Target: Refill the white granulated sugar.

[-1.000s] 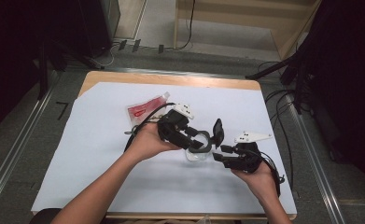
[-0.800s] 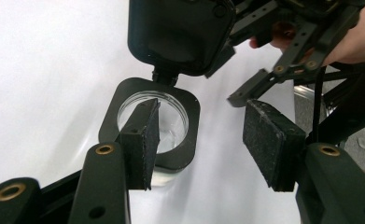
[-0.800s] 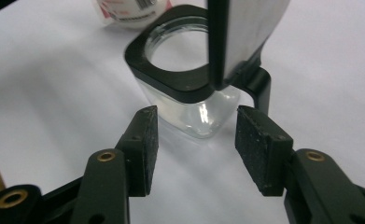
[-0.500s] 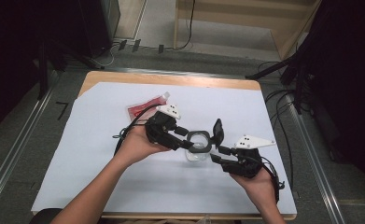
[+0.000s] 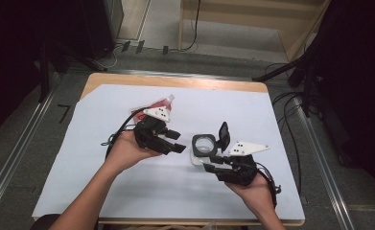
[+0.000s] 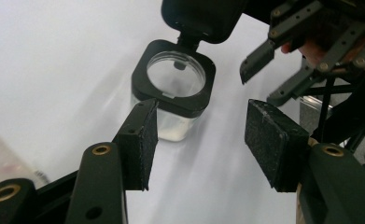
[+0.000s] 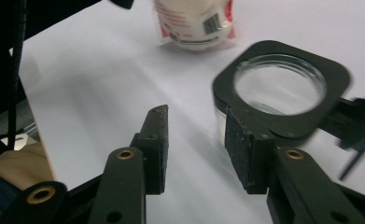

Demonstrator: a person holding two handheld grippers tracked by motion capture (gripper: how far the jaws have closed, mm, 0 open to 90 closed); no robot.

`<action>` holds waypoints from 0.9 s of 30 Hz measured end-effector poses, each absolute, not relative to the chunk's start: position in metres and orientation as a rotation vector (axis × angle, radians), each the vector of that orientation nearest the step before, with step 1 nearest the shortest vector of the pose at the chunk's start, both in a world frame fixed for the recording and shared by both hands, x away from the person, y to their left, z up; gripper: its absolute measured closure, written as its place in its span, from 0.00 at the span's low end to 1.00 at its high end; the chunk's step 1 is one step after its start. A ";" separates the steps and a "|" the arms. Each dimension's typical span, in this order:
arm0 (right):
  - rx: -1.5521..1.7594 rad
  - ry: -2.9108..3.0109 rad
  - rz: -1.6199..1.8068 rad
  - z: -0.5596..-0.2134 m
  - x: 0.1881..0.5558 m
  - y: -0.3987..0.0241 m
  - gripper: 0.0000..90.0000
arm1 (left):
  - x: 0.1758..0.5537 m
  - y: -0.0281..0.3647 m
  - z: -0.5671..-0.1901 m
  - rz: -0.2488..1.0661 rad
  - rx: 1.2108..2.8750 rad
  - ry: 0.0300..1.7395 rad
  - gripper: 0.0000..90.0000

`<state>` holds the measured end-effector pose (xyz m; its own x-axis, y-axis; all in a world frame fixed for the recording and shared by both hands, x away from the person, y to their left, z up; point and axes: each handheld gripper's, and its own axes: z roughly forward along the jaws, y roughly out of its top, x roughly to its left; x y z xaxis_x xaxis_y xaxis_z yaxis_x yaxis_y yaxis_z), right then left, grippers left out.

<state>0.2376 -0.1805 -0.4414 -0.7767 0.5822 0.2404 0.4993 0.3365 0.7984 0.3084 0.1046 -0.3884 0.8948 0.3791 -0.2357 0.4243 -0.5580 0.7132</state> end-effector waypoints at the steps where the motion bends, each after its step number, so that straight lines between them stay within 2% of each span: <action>1: 1.008 2.504 1.438 -0.442 0.237 -0.177 0.67 | 0.308 0.108 -0.388 -0.053 2.224 0.581 0.50; 5: 0.944 2.540 1.424 -0.447 0.237 -0.162 0.67 | 0.307 0.119 -0.387 -0.022 2.229 0.619 0.50; 9: 0.912 2.566 1.405 -0.451 0.238 -0.150 0.61 | 0.308 0.131 -0.388 -0.021 2.222 0.653 0.51; 27: 0.880 2.618 1.362 -0.454 0.247 -0.118 0.59 | 0.306 0.173 -0.386 0.009 2.175 0.765 0.52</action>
<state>0.2475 -0.1177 -0.4542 -0.8348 0.5130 0.2000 0.4583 0.4462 0.7687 0.3057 0.1729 -0.3856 0.8160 0.5258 -0.2402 0.5201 -0.4862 0.7023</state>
